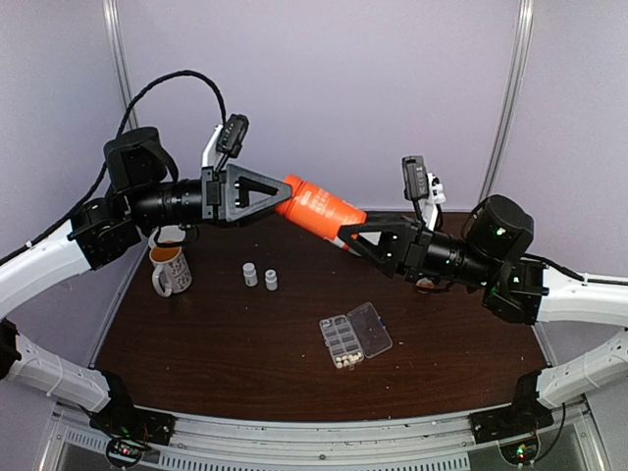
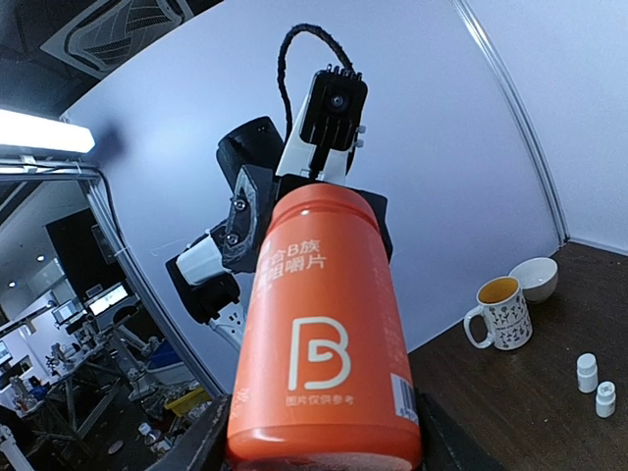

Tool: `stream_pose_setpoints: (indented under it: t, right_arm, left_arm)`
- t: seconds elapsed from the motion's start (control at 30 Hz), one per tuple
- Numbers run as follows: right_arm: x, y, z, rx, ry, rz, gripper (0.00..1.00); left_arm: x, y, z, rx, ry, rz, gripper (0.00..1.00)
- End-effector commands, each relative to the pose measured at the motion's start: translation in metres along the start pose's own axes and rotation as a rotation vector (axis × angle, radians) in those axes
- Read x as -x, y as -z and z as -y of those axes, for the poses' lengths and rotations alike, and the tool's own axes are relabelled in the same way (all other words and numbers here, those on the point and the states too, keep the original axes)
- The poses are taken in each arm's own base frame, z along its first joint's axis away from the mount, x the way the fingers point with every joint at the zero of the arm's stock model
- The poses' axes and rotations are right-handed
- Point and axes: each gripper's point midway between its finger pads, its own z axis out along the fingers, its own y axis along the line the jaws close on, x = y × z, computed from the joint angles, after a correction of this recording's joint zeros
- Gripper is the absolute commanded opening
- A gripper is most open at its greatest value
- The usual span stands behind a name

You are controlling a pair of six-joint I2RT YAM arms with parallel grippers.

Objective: Sort the pills into containers
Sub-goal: Pass from the left arm to the right

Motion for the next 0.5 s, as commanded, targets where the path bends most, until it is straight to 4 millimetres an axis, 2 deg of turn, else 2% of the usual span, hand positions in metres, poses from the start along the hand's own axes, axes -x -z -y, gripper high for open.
stream_pose_setpoints:
  t: [0.0, 0.07, 0.23, 0.27, 0.4, 0.47]
  right_arm:
    - [0.005, 0.0, -0.003, 0.001, 0.169, -0.007, 0.35]
    - [-0.002, -0.001, 0.001, -0.016, 0.311, -0.047, 0.31]
    - [-0.012, -0.001, 0.013, -0.078, 0.635, -0.137, 0.32]
    - [-0.014, -0.002, 0.017, -0.097, 0.68, -0.153, 0.32]
    - [-0.015, -0.001, 0.025, -0.159, 0.819, -0.182, 0.32]
    - [-0.014, 0.001, 0.027, -0.174, 0.848, -0.182, 0.31]
  left_arm:
    - [0.011, 0.004, 0.005, -0.003, -0.007, 0.043, 0.17]
    - [0.009, 0.005, -0.005, 0.05, 0.057, 0.035, 0.13]
    - [-0.004, -0.002, -0.022, 0.059, 0.269, 0.018, 0.11]
    - [0.001, -0.004, -0.016, -0.005, 0.289, 0.051, 0.11]
    - [-0.01, -0.007, -0.028, -0.054, 0.474, 0.038, 0.09]
    - [-0.01, -0.005, -0.031, -0.041, 0.492, 0.038, 0.14]
